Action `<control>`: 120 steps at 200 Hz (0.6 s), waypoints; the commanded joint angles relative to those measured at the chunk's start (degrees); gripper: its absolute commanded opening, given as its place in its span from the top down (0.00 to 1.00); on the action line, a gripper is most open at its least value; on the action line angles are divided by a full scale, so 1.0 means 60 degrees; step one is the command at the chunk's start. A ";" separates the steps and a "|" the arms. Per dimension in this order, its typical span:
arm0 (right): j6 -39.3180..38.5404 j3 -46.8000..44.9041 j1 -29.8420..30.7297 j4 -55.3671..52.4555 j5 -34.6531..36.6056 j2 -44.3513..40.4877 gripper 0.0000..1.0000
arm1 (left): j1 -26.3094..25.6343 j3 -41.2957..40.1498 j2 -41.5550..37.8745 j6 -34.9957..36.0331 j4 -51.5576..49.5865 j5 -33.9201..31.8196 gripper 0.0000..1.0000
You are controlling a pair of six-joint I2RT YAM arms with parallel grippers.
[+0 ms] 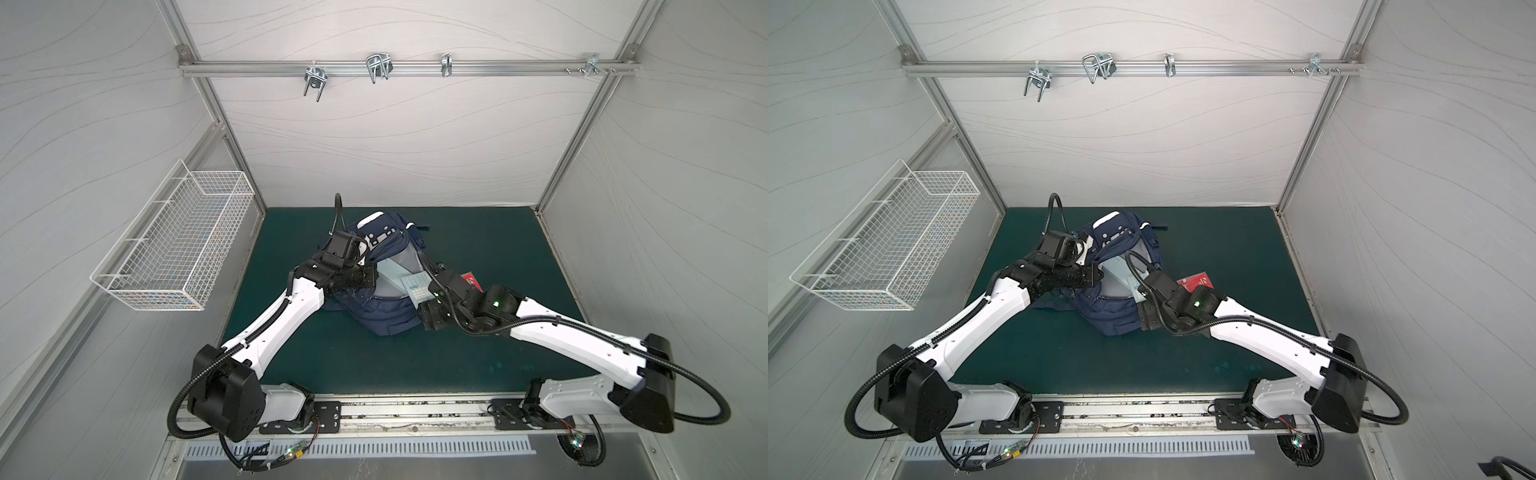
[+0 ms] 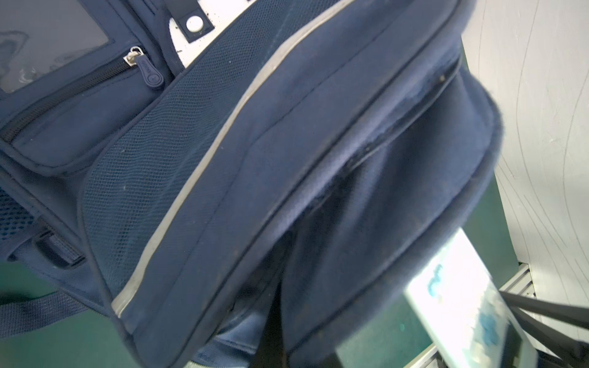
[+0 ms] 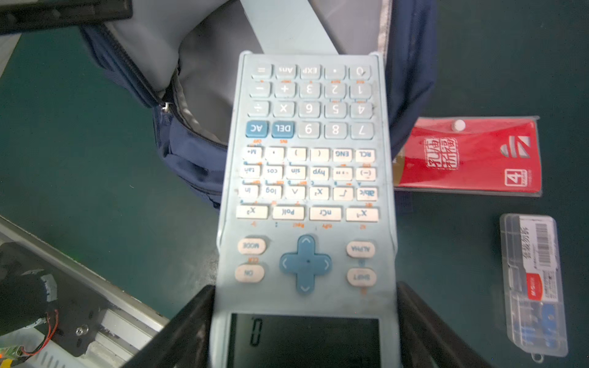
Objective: Pack books, pencil case, and school supplies into a backpack
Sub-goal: Place the loose stationery in the student bag.
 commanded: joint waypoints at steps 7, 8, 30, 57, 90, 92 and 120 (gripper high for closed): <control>-0.0729 0.0872 -0.0328 0.0794 -0.0578 0.1025 0.63 | -0.0070 0.0094 -0.0415 0.0093 0.0514 0.0603 1.00; -0.0738 0.0909 -0.0335 0.0803 -0.0581 0.1082 0.63 | -0.0076 0.0090 -0.0424 0.0089 0.0518 0.0596 1.00; -0.1262 0.1635 -0.0471 0.1151 -0.0758 0.2205 0.63 | -0.0065 0.0083 -0.0415 0.0052 0.0581 0.0721 1.00; -0.1930 0.2550 -0.0639 0.1723 -0.0979 0.3507 0.63 | -0.0071 0.0058 -0.0472 0.0118 0.0586 0.0816 1.00; -0.2314 0.3853 -0.0938 0.2138 -0.0892 0.5187 0.31 | -0.0080 0.0045 -0.0514 0.0041 0.0679 0.1028 1.00; -0.2337 0.3880 -0.0941 0.2188 -0.0903 0.5256 0.28 | -0.0078 0.0032 -0.0508 0.0034 0.0676 0.1028 1.00; -0.2335 0.4072 -0.0941 0.2610 -0.0822 0.5652 0.02 | -0.0072 0.0024 -0.0487 0.0027 0.0676 0.0964 1.00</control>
